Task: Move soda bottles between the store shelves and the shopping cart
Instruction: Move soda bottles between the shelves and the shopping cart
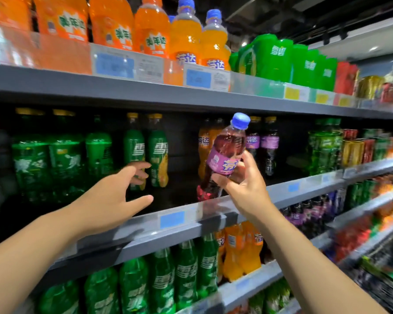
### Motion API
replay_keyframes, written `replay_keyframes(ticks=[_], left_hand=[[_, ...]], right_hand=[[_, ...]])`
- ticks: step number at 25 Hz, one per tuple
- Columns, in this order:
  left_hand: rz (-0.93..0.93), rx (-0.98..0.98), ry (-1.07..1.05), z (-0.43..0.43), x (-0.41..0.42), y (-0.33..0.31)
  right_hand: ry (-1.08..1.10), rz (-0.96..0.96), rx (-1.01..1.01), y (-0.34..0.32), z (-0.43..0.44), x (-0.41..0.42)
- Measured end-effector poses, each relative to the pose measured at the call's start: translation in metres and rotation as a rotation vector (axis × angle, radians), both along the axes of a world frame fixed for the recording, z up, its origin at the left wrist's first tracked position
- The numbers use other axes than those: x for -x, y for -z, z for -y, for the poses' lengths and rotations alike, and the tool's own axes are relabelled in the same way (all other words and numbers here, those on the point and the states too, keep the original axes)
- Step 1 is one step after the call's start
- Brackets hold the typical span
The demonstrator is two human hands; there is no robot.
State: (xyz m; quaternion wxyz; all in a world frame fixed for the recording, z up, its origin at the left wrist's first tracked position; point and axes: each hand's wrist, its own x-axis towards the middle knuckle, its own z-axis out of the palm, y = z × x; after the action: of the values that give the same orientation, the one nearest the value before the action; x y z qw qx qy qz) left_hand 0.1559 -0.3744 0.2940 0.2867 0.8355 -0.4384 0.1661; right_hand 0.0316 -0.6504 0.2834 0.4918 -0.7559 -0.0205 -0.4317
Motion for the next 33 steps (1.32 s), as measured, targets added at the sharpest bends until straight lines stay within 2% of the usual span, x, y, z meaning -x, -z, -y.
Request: replay_keyframes(ticks=[10, 16, 19, 25, 28, 33], left_hand=[[0.063, -0.033, 0.01, 0.151, -0.003, -0.002], [0.066, -0.113, 0.002, 0.21, -0.004, 0.002], [0.038, -0.113, -0.02, 0.225, -0.006, 0.004], [-0.027, -0.103, -0.024, 0.239, -0.009, 0.012], [-0.03, -0.099, -0.033, 0.238, -0.007, 0.009], [-0.032, -0.082, -0.055, 0.231, -0.001, 0.003]], right_hand=[[0.1, -0.066, 0.141, 0.002, 0.181, 0.002], [0.213, -0.278, 0.191, -0.013, 0.265, -0.028], [0.274, -0.4, 0.181, -0.018, 0.284, -0.044], [0.225, -0.441, 0.238, -0.021, 0.287, -0.058], [0.262, -0.518, 0.312, -0.021, 0.289, -0.061], [0.298, -0.608, 0.3, -0.019, 0.288, -0.065]])
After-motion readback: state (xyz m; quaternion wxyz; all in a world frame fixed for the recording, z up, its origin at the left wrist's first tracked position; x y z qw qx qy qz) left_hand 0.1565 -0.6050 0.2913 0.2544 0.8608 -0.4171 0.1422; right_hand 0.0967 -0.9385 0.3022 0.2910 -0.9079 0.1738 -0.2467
